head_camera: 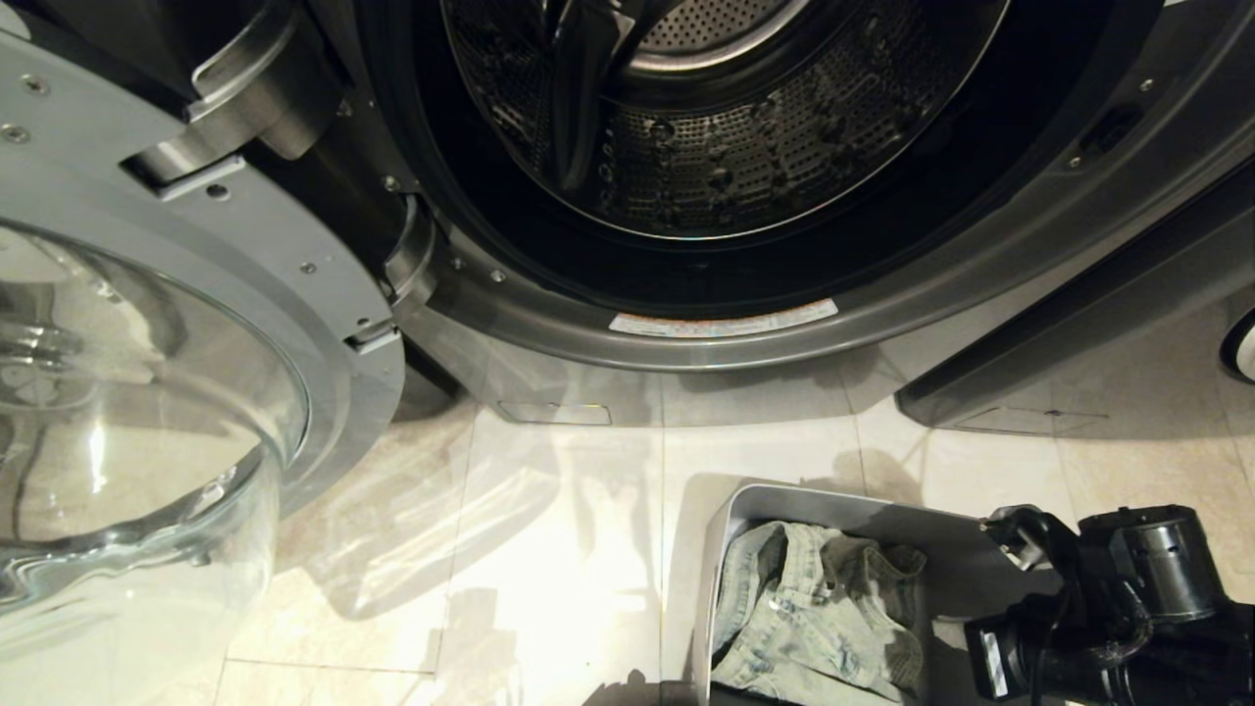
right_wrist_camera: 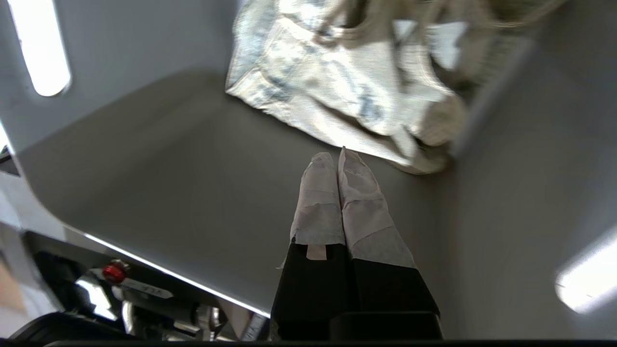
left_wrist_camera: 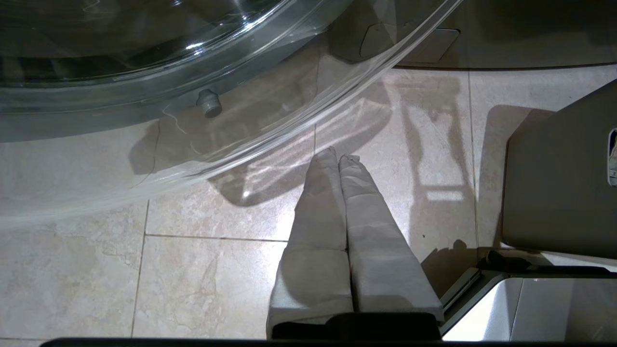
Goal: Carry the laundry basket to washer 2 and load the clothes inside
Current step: Place the clothes into the washing machine
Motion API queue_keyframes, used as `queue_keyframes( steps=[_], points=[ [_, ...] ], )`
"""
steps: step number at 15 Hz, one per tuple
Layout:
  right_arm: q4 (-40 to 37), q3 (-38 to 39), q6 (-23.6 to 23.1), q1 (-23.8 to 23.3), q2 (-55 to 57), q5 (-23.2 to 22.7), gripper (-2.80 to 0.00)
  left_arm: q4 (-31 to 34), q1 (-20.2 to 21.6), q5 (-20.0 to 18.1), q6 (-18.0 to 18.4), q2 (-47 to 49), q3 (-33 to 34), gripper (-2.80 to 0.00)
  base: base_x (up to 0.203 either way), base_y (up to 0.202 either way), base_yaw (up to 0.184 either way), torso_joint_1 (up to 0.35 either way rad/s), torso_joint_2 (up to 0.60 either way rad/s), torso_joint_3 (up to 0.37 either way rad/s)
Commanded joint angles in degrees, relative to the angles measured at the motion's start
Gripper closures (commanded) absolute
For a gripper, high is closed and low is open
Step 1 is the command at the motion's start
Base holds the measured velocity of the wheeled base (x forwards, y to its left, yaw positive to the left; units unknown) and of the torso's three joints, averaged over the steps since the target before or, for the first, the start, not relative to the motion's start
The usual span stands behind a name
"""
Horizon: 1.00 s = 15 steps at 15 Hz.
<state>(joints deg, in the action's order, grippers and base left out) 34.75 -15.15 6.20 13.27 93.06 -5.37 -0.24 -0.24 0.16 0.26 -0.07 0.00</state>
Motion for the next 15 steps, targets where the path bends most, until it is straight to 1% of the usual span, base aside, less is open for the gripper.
queue_keyframes(
  steps=[1, 3, 4, 5, 8, 9, 11, 12, 14, 15],
  points=[
    [-1.5, 0.1, -0.2, -1.9, -6.8, 0.1, 0.0, 0.0, 0.0, 0.0, 0.0, 0.1, 0.0, 0.0, 0.0, 0.0, 0.0, 0.0, 0.0, 0.0],
    [-5.3, 0.0, -0.4, -3.7, -13.1, 0.3, 0.0, 0.0, 0.0, 0.0, 0.0, 0.1, 0.0, 0.0, 0.0, 0.0, 0.0, 0.0, 0.0, 0.0],
    [-7.6, -0.1, -0.6, -5.4, -15.6, 0.7, 0.0, 0.0, 0.0, 0.0, 0.0, 0.1, 0.0, 0.0, 0.0, 0.0, 0.0, 0.0, 0.0, 0.0],
    [-9.1, -0.1, -1.1, -8.6, -16.6, 1.4, 0.0, 0.0, 0.0, 0.0, 0.0, 0.1, 0.0, 0.0, 0.0, 0.0, 0.0, 0.0, 0.0, 0.0],
    [-10.5, 0.0, -2.9, -21.4, -16.6, 2.1, 0.0, 0.0, 0.0, 0.0, 0.0, 0.1, 0.0, 0.0, 0.0, 0.0, 0.0, 0.0, 0.0, 0.0],
    [-10.6, -0.1, -4.0, -26.8, -15.8, 2.1, 0.0, 0.0, 0.0, -0.1, 0.0, 0.1, 0.0, 0.0, 0.0, 0.0, 0.0, 0.0, 0.0, 0.0],
    [-10.6, 0.1, -7.4, -36.4, -12.8, 2.0, 0.0, 0.0, 0.0, 0.0, 0.0, 0.1, 0.0, 0.0, 0.0, 0.0, 0.0, 0.0, 0.0, 0.0],
    [-10.4, 0.1, -9.2, -39.6, -9.4, 2.0, 0.0, 0.0, 0.0, 0.0, 0.0, 0.1, 0.0, 0.0, 0.0, 0.0, 0.0, 0.0, 0.0, 0.0],
    [-10.2, 0.5, -10.8, -42.3, -6.0, 1.7, 0.0, 0.0, 0.0, 0.0, 0.0, 0.1, 0.0, 0.0, 0.0, 0.0, 0.0, 0.0, 0.0, 0.0],
    [-10.1, 1.4, -10.9, -42.4, -5.5, 1.4, 0.0, 0.0, 0.0, 0.0, 0.0, 0.1, 0.0, 0.0, 0.0, 0.0, 0.0, 0.0, 0.0, 0.0]
  ],
)
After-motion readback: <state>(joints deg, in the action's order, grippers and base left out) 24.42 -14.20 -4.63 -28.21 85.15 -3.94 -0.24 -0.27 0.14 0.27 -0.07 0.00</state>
